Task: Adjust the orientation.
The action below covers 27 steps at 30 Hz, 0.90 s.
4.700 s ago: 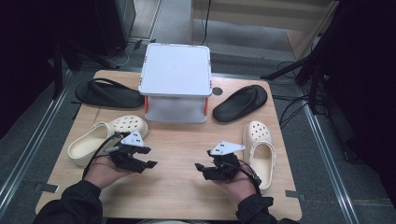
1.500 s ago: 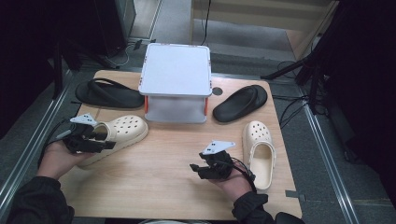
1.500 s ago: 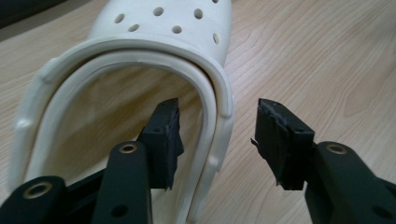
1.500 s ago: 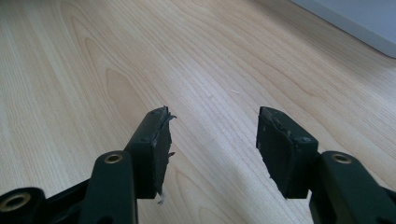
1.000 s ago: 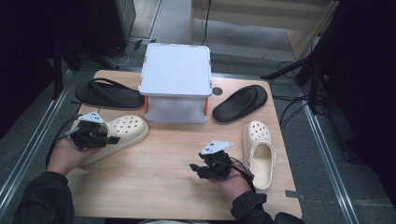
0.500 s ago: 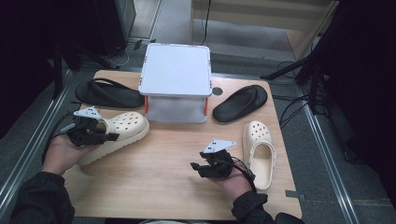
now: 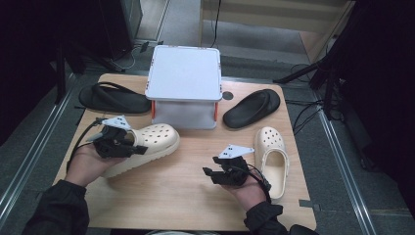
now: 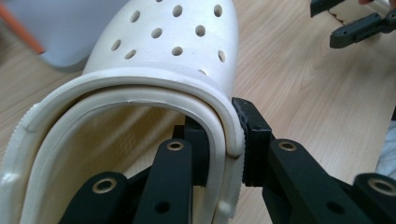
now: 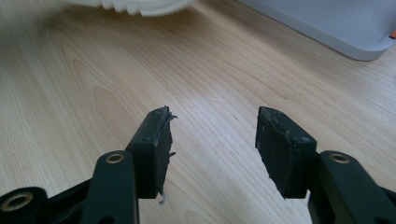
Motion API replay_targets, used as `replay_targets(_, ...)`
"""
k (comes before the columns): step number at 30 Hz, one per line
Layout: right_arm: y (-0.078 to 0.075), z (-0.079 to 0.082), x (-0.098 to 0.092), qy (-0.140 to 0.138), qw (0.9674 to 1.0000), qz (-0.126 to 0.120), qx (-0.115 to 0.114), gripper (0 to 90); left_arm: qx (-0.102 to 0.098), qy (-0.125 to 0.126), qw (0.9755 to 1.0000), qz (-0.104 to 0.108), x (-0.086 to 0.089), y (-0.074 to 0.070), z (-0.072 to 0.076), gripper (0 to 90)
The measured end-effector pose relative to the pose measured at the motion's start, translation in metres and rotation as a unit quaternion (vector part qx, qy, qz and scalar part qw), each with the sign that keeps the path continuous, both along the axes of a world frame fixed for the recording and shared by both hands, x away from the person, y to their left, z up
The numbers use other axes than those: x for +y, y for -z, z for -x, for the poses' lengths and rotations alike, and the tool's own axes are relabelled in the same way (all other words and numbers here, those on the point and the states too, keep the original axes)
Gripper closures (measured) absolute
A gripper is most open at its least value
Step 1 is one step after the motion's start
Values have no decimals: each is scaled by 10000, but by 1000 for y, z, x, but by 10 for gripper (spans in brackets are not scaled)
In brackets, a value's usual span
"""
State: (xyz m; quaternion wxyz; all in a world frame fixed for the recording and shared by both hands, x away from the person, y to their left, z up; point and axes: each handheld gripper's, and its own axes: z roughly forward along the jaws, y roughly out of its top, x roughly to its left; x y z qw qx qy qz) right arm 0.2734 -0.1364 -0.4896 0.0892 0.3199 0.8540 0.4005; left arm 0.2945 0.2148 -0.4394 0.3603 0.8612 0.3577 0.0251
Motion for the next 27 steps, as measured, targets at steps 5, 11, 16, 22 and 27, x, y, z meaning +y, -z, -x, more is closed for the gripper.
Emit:
replay_targets(5, -1, 2, -3, 61, 10000, -35, -5, 466, 97, 227, 9997, 5, -26, 3, -3, 776)
replay_targets(11, 0, 5, -5, 118, 9999, -24, -20, 466, 239, 342, 9991, 61, -52, 7, -7, 776)
replay_targets(16, 0, 6, -6, 142, 9999, -10, -12, 466, 313, 456, 9985, 36, -74, 16, -6, 775)
replay_targets(22, 1, 7, -4, 119, 9999, 5, -5, 468, 282, 473, 9984, -81, -83, 26, -3, 775)
replay_targets(27, 3, 5, -2, 93, 9999, 77, 18, 468, 234, 527, 9982, -183, -85, 34, 0, 773)
